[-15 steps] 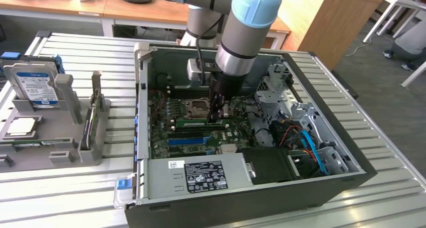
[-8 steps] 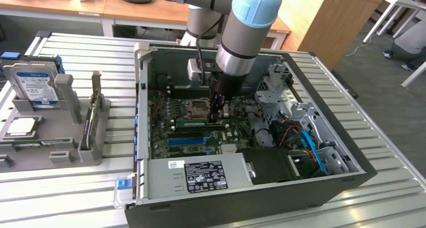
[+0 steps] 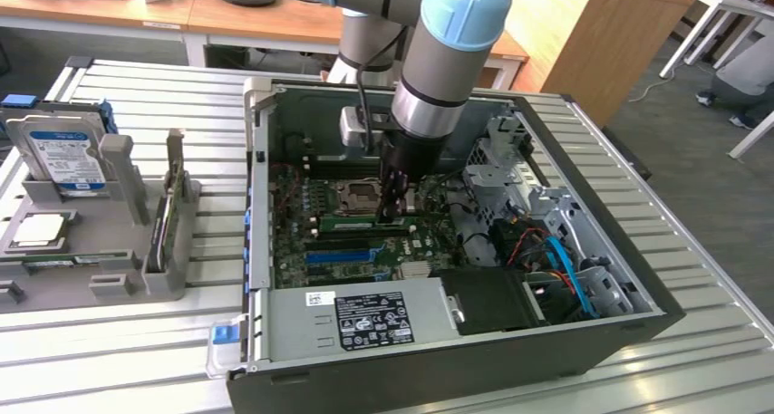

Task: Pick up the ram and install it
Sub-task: 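Insert the ram into the slot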

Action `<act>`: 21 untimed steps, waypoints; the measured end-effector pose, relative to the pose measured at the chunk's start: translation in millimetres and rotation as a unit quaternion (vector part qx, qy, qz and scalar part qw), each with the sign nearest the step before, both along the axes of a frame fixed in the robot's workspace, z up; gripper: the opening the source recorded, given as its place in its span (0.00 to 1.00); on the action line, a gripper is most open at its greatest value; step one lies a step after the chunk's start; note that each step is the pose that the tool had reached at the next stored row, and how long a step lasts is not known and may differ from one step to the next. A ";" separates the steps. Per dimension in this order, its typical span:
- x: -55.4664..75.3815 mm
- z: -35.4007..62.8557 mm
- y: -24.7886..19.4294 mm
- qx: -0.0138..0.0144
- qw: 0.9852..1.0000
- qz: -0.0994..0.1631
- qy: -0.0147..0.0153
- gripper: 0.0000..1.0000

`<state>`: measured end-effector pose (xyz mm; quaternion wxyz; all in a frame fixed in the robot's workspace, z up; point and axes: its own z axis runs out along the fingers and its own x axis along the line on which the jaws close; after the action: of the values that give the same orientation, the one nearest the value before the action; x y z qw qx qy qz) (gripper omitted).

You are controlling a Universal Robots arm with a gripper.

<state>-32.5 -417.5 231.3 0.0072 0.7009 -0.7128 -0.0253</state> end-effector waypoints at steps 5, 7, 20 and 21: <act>0.0 -0.7 0.0 0.000 1.000 0.000 0.000 0.11; 0.0 -0.7 0.0 0.000 1.000 0.000 0.000 0.11; 0.0 -1.4 0.0 0.000 1.000 0.000 0.000 0.11; 0.0 -1.5 0.0 0.000 1.000 0.000 0.000 0.11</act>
<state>-32.5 -417.5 229.8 0.0071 0.7009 -0.7127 -0.0253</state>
